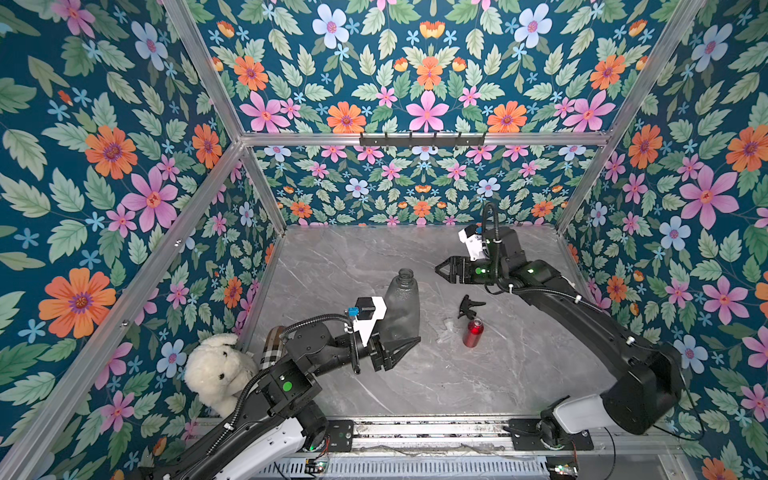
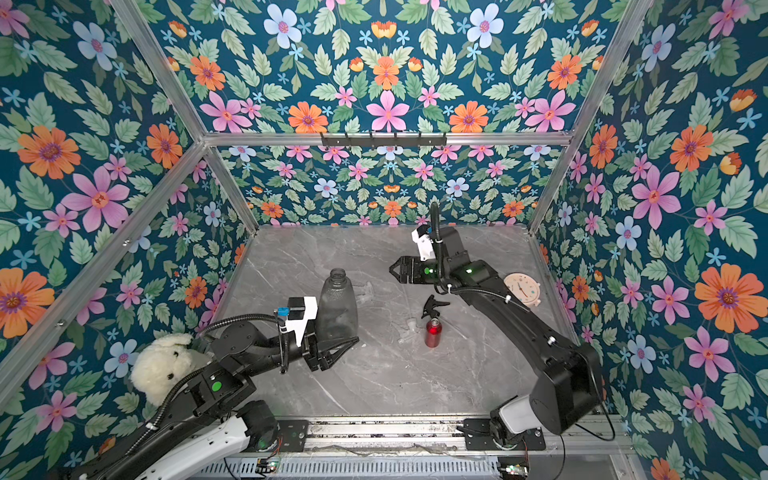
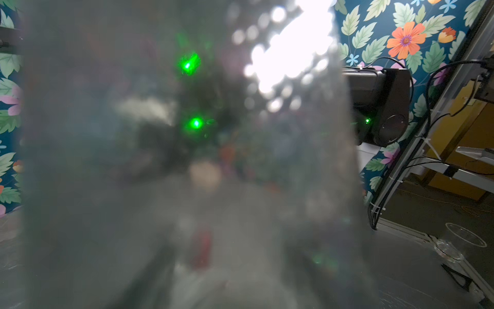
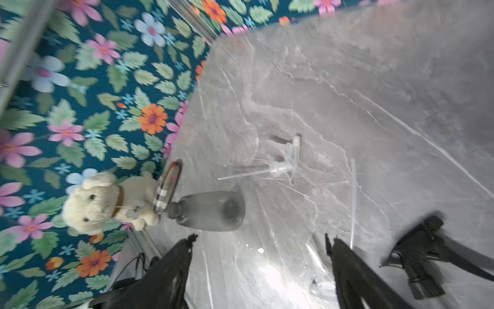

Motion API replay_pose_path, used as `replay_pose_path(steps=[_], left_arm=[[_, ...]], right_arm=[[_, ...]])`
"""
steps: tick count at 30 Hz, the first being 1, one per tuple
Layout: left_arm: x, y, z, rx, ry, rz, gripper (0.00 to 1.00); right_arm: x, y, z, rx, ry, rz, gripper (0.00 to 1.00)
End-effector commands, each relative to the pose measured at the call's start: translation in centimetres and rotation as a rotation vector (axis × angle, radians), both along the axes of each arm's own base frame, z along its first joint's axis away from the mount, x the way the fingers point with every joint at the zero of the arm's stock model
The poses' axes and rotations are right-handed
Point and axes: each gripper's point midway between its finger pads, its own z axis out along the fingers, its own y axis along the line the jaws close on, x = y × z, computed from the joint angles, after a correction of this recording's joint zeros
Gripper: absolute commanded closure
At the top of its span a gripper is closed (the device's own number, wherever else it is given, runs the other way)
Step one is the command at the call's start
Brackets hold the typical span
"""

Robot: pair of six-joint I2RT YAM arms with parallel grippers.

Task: Attach spray nozzles to spray bottles
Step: Pick up the spray nozzle from the center of the board.

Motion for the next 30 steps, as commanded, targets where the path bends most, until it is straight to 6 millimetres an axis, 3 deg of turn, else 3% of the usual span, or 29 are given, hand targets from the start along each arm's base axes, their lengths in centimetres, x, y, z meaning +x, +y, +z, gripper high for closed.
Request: replay_pose_path(steps=[1, 5, 9, 11, 16, 21, 25, 30], left_arm=[[0.4, 0.4, 0.6, -0.005, -0.025, 0.035, 1.00], [0.6, 0.7, 0.9, -0.014, -0.034, 0.060, 1.00], [0.9, 1.2, 1.1, -0.014, -0.035, 0.091, 1.00], [0.9, 1.4, 1.1, -0.013, -0.033, 0.100, 1.00], [0.8, 1.7, 1.0, -0.015, -0.029, 0.108, 1.00], [0.8, 2.0, 1.0, -0.024, -0.033, 0.114, 1.00], [0.9, 2.0, 0.9, -0.027, -0.027, 0.119, 1.00], [0.8, 2.0, 0.7, -0.024, -0.023, 0.115, 1.00]], right_arm=[[0.2, 1.6, -3.1, -0.141, 0.008, 0.033, 0.18], [0.6, 5.2, -8.1, -0.281, 0.038, 0.113, 0.19], [2.1, 6.7, -12.8, -0.384, 0.084, 0.121, 0.20], [3.2, 7.4, -14.1, -0.386, 0.100, 0.098, 0.21], [6.1, 9.5, -15.5, -0.323, 0.141, -0.004, 0.26], [6.7, 10.0, -16.7, -0.263, 0.226, -0.111, 0.24], [5.9, 8.0, -17.4, -0.312, 0.255, -0.189, 0.24], [2.2, 5.7, -16.7, -0.445, 0.230, 0.005, 0.29]])
